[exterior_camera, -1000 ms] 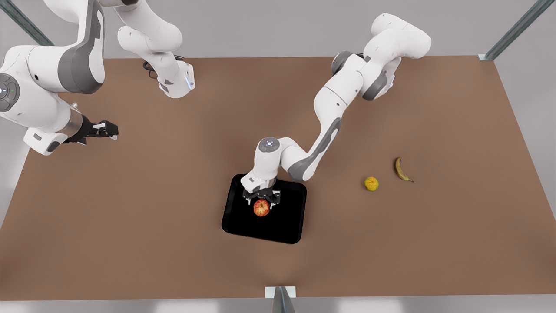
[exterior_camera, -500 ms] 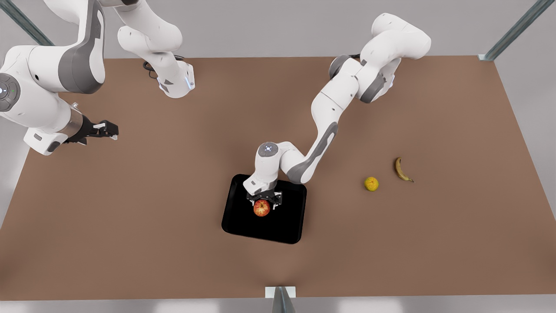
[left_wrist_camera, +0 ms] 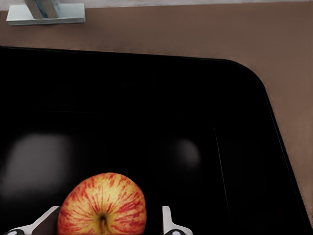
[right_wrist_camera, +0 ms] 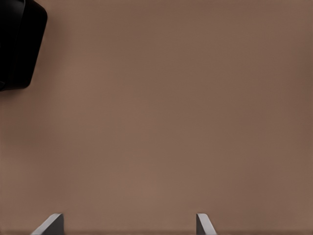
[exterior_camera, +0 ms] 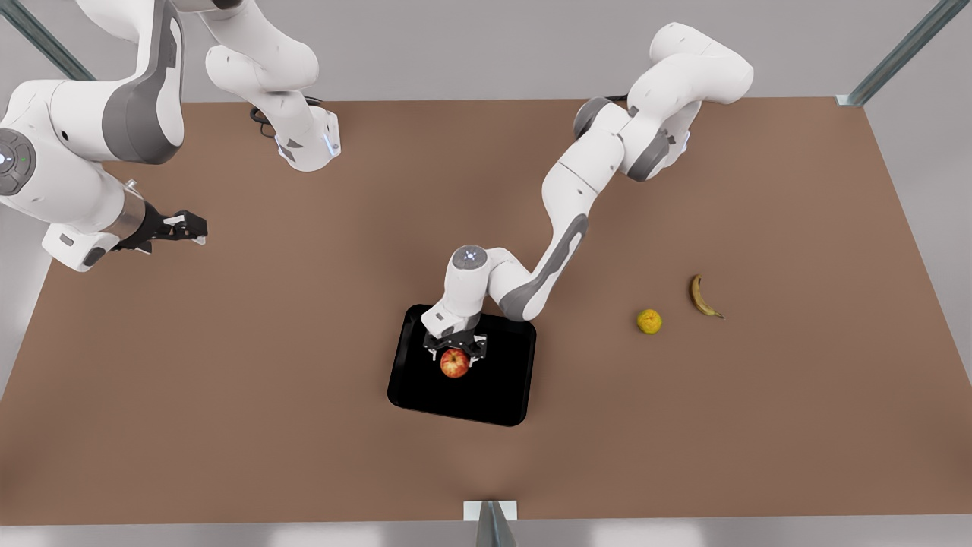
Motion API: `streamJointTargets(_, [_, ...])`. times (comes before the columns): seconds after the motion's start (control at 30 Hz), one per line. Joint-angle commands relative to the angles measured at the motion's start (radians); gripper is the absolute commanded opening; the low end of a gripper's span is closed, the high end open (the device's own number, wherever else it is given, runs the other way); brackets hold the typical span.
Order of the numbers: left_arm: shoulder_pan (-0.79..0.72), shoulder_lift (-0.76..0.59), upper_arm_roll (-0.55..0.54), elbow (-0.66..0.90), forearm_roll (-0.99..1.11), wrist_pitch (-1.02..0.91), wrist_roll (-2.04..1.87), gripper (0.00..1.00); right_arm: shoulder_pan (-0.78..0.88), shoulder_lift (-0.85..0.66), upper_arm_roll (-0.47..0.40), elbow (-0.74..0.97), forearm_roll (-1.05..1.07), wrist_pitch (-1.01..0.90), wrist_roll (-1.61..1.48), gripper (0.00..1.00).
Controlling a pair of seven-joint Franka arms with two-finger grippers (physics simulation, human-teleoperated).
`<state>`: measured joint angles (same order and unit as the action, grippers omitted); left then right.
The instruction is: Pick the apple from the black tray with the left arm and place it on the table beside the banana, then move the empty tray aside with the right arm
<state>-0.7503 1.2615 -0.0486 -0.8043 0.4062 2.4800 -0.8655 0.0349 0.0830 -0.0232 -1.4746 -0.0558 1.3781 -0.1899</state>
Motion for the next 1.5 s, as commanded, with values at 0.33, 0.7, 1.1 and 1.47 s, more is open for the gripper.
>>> streamJointTargets(0.33, [0.000, -0.017, 0.018, 0.001, -0.007, -0.070, 0.006, 0.77, 0.000, 0.000, 0.000, 0.000, -0.001, -0.001, 0.000, 1.00])
streamJointTargets(0.7, [0.034, -0.205, -0.042, -0.007, -0.159, -0.569, 0.214, 0.76, 0.000, 0.000, 0.000, 0.000, 0.002, -0.001, 0.003, 1.00])
streamJointTargets(1.1, [0.262, -0.809, -0.034, -0.907, -0.201, -0.334, 0.476, 0.75, 0.080, -0.005, 0.218, 0.134, 0.114, -0.162, 0.355, 1.00])
streamJointTargets(1.47, [0.732, -0.755, -0.034, -1.007, -0.227, -0.075, 1.171, 0.75, 0.224, 0.184, 0.431, 0.131, 0.099, 0.118, 1.296, 1.00])
